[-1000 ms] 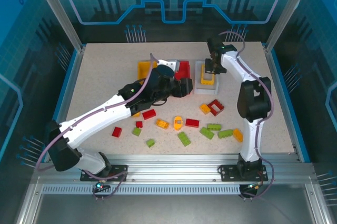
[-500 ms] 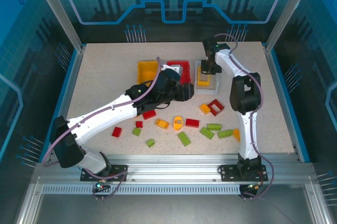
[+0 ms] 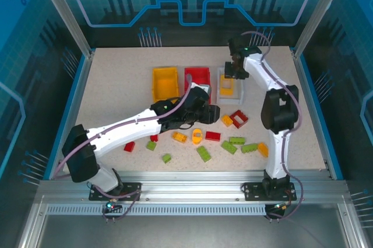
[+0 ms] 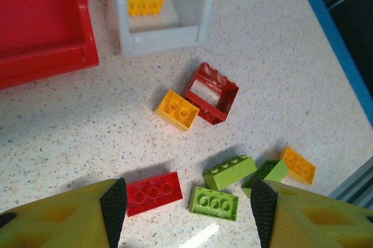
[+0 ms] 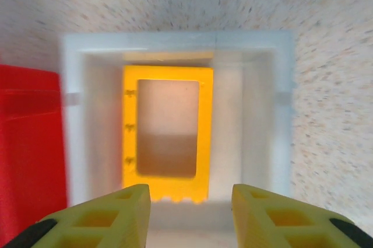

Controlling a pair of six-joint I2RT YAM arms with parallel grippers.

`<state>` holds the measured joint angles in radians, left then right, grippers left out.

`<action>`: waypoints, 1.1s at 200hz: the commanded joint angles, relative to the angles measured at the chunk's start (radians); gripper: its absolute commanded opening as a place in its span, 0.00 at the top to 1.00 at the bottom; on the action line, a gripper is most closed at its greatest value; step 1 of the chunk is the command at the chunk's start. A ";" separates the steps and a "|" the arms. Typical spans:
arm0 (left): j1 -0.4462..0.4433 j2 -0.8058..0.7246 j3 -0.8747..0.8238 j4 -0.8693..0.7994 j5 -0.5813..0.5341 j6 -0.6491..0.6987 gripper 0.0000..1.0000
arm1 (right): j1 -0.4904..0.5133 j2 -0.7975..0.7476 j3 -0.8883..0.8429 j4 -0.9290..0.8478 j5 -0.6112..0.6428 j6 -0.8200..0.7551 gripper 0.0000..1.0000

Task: Sort the legos into containers by color

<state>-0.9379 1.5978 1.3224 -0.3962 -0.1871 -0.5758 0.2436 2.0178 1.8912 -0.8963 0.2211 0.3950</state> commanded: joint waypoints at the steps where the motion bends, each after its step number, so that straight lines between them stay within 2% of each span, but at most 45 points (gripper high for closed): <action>1: 0.010 0.110 0.088 0.002 0.098 0.079 0.39 | 0.013 -0.239 -0.117 0.036 0.062 0.028 0.55; 27: 0.017 0.250 0.199 0.001 0.167 0.141 0.42 | -0.011 -0.477 -0.340 0.091 0.038 0.068 0.53; 59: 0.021 0.446 0.395 -0.079 0.174 0.274 0.47 | -0.038 -0.792 -0.664 0.144 -0.002 0.128 0.51; 87: 0.025 0.560 0.503 -0.102 0.184 0.356 0.49 | -0.077 -1.060 -0.912 0.180 -0.113 0.198 0.47; 110: 0.025 0.628 0.565 -0.110 0.182 0.402 0.50 | -0.086 -1.259 -1.050 0.153 -0.149 0.265 0.42; 142: 0.034 0.708 0.627 -0.120 0.167 0.422 0.49 | -0.085 -1.501 -1.146 0.047 -0.139 0.350 0.40; 170: 0.042 0.762 0.680 -0.133 0.156 0.436 0.49 | -0.085 -1.604 -1.175 -0.033 -0.149 0.379 0.40; 220: 0.048 0.833 0.762 -0.171 0.131 0.459 0.50 | -0.084 -1.616 -1.188 -0.067 -0.190 0.380 0.41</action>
<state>-0.8948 2.3981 2.0296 -0.5236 -0.0334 -0.1505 0.1673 0.4095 0.7139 -0.9272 0.0654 0.7563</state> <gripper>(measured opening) 0.500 0.590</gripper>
